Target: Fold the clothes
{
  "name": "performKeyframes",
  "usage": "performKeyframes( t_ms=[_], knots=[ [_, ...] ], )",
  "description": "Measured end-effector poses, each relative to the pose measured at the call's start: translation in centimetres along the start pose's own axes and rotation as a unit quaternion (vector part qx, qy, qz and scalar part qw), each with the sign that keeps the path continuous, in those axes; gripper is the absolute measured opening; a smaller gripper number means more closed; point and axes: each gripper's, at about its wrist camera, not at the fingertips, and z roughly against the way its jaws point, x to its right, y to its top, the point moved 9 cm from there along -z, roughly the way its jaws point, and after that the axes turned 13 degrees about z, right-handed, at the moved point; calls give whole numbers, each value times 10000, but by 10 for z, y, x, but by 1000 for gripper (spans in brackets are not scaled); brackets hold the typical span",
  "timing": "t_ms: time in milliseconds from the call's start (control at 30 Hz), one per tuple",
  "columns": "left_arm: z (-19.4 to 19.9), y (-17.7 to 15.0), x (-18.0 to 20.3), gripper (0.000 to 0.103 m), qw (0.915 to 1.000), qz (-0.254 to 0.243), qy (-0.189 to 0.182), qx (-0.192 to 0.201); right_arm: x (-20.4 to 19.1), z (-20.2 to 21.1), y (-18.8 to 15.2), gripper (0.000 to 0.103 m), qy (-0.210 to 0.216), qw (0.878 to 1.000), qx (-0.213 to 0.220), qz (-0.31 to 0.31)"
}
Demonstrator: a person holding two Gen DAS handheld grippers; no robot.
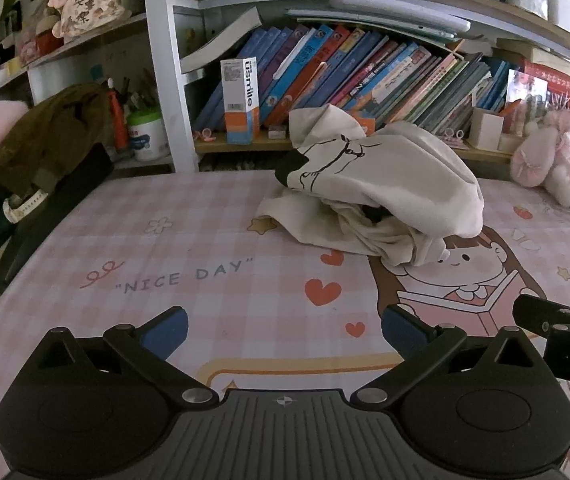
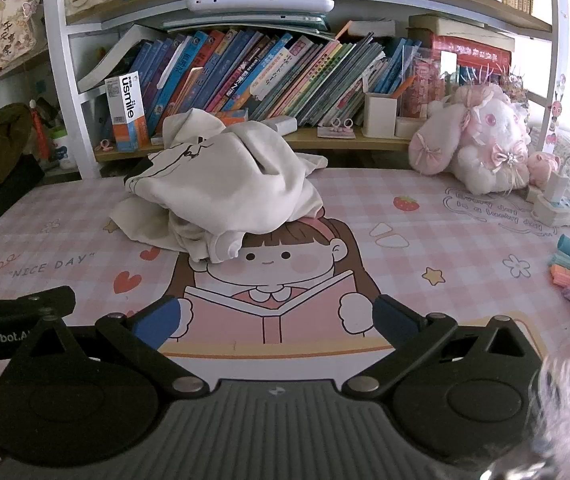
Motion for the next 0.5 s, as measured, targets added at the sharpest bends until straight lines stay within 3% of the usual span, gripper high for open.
performKeyframes(
  t_ms=[500],
  knots=[
    [4, -2, 0, 103, 10000, -32, -3, 11, 1, 2, -2, 103, -2, 10000, -29, -19]
  ],
)
